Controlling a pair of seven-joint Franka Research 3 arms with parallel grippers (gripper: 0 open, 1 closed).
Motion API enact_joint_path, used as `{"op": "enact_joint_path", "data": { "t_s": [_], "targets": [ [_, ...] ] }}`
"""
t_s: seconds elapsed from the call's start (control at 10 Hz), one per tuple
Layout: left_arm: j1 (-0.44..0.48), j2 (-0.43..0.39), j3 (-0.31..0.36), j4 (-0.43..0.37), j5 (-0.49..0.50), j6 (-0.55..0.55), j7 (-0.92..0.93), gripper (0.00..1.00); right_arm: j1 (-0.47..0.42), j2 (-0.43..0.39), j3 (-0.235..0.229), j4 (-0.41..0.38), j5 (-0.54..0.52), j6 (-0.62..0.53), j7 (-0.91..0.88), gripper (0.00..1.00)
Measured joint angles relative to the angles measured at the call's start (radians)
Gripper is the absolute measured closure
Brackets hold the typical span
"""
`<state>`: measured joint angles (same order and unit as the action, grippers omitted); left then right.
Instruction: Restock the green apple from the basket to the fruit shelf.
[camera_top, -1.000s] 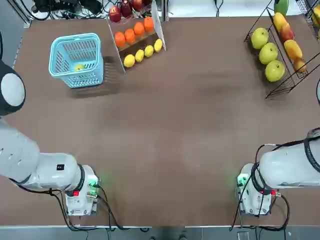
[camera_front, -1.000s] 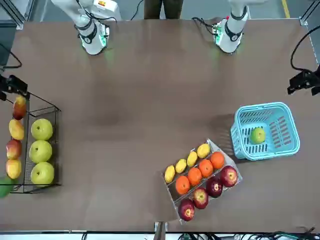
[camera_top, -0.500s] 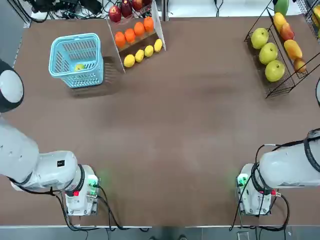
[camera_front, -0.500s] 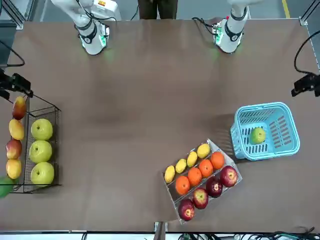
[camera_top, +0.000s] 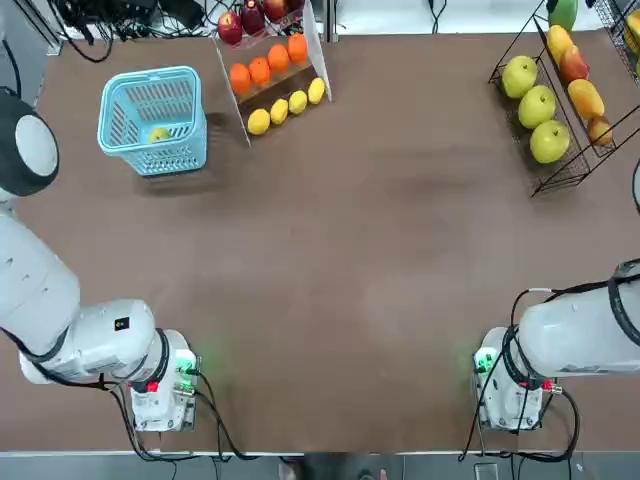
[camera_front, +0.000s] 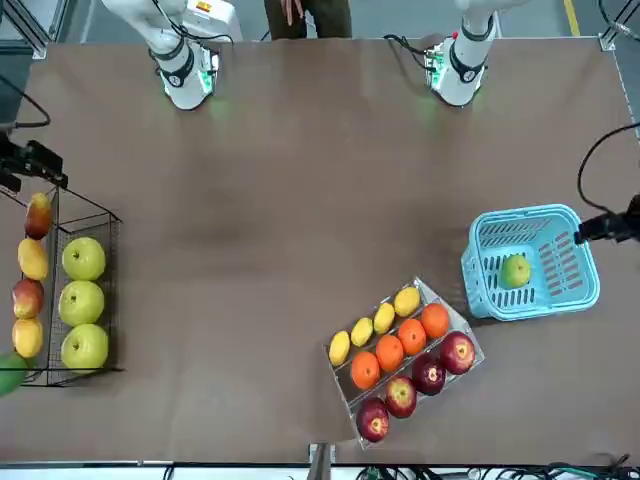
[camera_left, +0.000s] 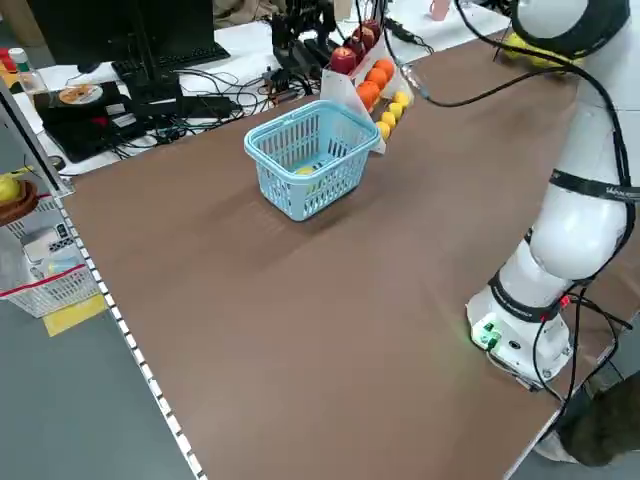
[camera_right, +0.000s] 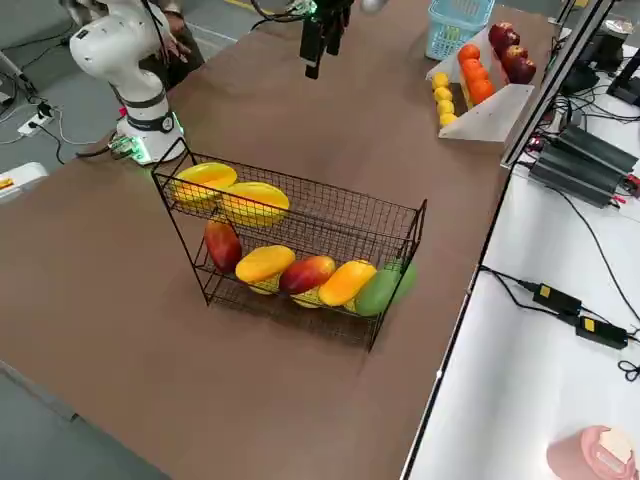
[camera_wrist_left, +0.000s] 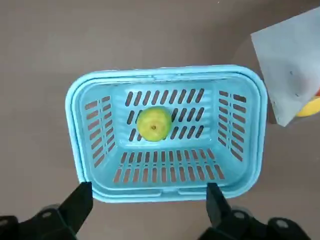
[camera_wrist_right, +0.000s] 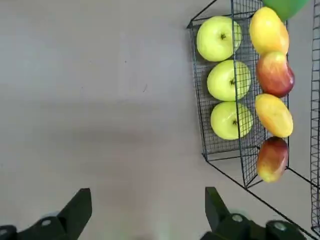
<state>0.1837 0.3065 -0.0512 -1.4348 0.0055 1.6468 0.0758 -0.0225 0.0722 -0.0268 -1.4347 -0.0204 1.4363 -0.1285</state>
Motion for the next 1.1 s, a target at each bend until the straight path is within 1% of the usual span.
{"op": "enact_joint_path", "data": {
  "t_s": [0.2, 0.3, 0.5, 0.6, 0.7, 0.8, 1.1],
  "targets": [
    [-0.003, 0.051, -0.002, -0.03, 0.0, 0.096, -0.059, 0.0, 0.005, -0.009, 0.004, -0.002, 0.006, -0.009, -0.017, 0.0],
    [-0.004, 0.063, -0.005, -0.074, 0.0, 0.16, -0.089, 0.0, 0.008, -0.017, 0.004, -0.005, 0.018, -0.01, -0.02, 0.0],
    [-0.004, 0.063, -0.007, -0.217, 0.0, 0.345, -0.116, 0.0, 0.009, -0.027, 0.004, -0.016, 0.056, -0.011, -0.086, 0.0],
    [-0.004, 0.056, -0.01, -0.292, 0.02, 0.421, -0.116, 0.0, 0.007, -0.028, 0.001, -0.019, 0.079, -0.011, -0.138, 0.0],
    [-0.004, 0.043, -0.016, -0.357, 0.047, 0.461, -0.117, 0.02, 0.007, -0.028, 0.001, -0.022, 0.104, -0.011, -0.19, 0.0],
    [-0.004, 0.024, -0.021, -0.404, 0.059, 0.474, -0.118, 0.03, 0.008, -0.028, 0.001, -0.024, 0.135, -0.011, -0.251, 0.0],
    [0.0, -0.009, -0.022, -0.487, 0.062, 0.497, -0.118, 0.04, 0.007, -0.028, -0.001, -0.03, 0.218, -0.008, -0.426, 0.0]
  ]
}}
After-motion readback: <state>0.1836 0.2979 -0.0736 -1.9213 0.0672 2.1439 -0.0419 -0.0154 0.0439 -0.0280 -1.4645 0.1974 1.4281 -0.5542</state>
